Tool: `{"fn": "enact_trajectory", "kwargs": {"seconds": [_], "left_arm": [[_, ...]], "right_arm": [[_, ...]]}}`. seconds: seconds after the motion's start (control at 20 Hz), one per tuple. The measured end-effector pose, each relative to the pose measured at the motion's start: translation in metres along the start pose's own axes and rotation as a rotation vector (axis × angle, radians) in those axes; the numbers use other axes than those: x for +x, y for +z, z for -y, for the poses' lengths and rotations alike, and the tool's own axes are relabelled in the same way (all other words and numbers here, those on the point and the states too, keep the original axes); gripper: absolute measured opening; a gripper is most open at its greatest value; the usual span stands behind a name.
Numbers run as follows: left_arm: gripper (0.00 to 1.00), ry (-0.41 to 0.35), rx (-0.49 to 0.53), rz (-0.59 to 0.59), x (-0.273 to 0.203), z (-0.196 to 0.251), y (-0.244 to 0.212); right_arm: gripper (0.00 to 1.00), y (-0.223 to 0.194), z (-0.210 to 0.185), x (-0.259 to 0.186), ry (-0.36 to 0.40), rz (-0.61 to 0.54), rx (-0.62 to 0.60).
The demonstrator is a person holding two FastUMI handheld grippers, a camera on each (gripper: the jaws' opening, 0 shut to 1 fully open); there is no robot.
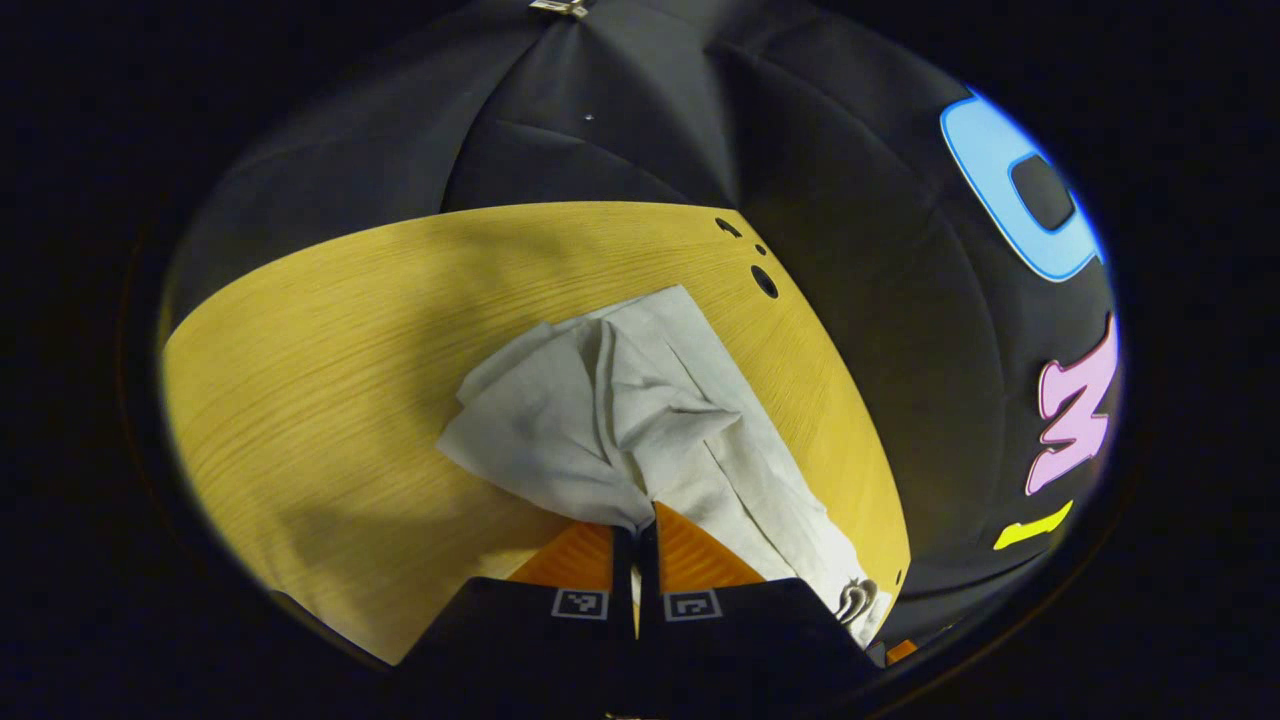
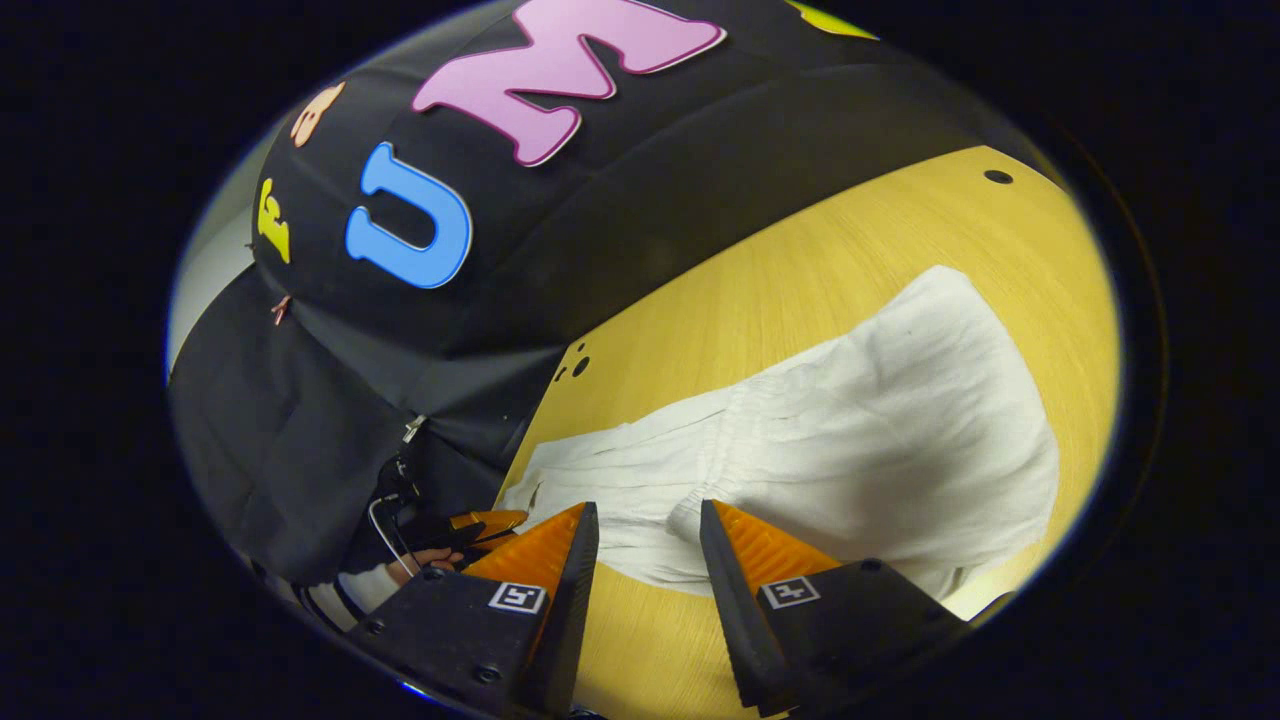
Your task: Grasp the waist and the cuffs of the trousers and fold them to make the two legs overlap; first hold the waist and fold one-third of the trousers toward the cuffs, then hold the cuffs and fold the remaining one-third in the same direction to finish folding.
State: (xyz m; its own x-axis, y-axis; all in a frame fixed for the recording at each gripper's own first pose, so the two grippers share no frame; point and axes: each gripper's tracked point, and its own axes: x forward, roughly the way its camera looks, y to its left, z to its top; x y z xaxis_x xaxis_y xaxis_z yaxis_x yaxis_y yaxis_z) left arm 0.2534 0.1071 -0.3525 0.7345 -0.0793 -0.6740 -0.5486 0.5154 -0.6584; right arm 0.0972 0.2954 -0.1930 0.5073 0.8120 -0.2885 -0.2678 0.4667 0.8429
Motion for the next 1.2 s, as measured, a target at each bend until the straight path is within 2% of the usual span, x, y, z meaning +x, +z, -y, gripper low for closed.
{"fn": "enact_trajectory", "kwargs": {"seconds": [0.1,0.15,0.3,0.45,0.6,0.9,1.05,1.1,1.2], "left_arm": [[0.10,-0.040,-0.037,0.033,-0.005,0.008,0.008],[0.06,-0.071,-0.051,0.058,-0.008,0.016,0.015],[0.06,-0.155,-0.053,0.132,-0.018,0.051,0.032],[0.06,-0.217,0.028,0.185,-0.027,0.095,0.037],[0.06,-0.306,0.166,0.216,-0.040,0.155,0.026],[0.06,-0.464,0.420,0.187,-0.057,0.258,-0.049],[0.06,-0.510,0.551,0.142,-0.056,0.288,-0.100],[0.02,-0.528,0.597,0.123,-0.057,0.297,-0.121],[0.06,-0.558,0.677,0.077,-0.054,0.313,-0.161]], "right_arm": [[0.63,0.000,0.014,-0.016,-0.033,0.010,0.002],[0.63,0.001,0.020,-0.025,-0.044,0.014,0.001],[0.63,0.007,0.032,-0.050,-0.065,0.029,0.013],[0.63,0.018,0.038,-0.073,-0.076,0.056,0.019],[0.63,0.031,0.047,-0.097,-0.090,0.090,0.029],[0.63,0.047,0.089,-0.141,-0.132,0.163,0.159],[0.63,0.057,0.113,-0.162,-0.159,0.204,0.195],[0.63,0.061,0.119,-0.171,-0.164,0.219,0.198],[0.63,0.071,0.132,-0.186,-0.177,0.249,0.209]]}}
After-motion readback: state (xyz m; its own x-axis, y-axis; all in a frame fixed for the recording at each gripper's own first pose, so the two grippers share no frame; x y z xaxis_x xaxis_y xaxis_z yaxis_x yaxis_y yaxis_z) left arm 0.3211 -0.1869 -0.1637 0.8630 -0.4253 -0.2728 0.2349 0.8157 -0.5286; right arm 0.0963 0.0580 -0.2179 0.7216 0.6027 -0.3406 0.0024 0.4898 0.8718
